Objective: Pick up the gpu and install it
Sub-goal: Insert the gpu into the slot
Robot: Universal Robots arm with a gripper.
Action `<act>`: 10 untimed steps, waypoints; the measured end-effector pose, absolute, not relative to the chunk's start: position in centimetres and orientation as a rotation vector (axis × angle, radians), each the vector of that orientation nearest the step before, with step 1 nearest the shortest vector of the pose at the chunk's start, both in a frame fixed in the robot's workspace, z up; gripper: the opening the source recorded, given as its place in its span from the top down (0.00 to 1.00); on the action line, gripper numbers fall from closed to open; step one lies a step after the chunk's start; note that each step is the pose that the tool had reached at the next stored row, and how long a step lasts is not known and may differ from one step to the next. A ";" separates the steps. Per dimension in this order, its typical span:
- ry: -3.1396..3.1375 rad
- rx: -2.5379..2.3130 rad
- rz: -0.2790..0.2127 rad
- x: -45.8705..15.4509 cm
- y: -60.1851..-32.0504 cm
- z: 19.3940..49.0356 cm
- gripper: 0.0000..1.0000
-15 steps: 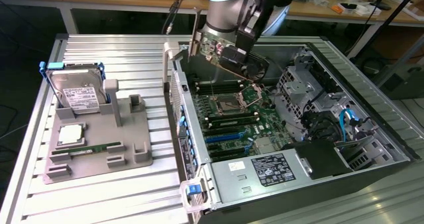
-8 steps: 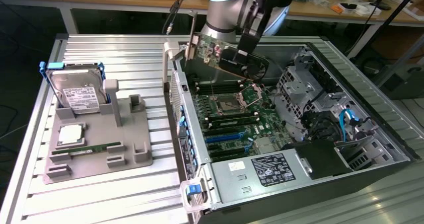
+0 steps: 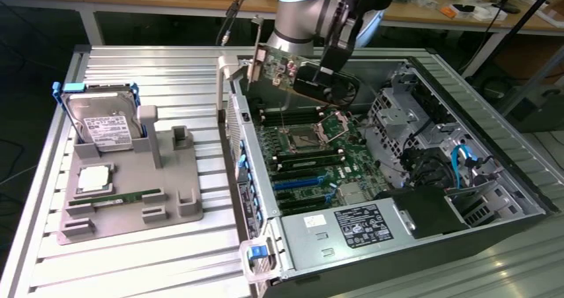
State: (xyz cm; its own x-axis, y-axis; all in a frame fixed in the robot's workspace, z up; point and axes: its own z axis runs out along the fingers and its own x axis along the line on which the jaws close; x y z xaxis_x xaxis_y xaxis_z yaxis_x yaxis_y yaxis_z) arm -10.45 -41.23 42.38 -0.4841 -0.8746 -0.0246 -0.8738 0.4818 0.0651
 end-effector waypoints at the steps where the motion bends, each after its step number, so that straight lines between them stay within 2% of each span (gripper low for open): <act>1: -2.694 1.589 -0.108 -9.8 -41.2 42.4 0.73; 10: -2.637 1.678 -0.107 -7.5 -41.2 42.3 0.73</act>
State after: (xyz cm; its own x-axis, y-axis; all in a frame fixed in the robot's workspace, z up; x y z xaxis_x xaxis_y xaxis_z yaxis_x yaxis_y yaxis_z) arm -7.54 -41.23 42.29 -0.4244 -0.9051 -0.0247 -0.9042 0.4222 0.0651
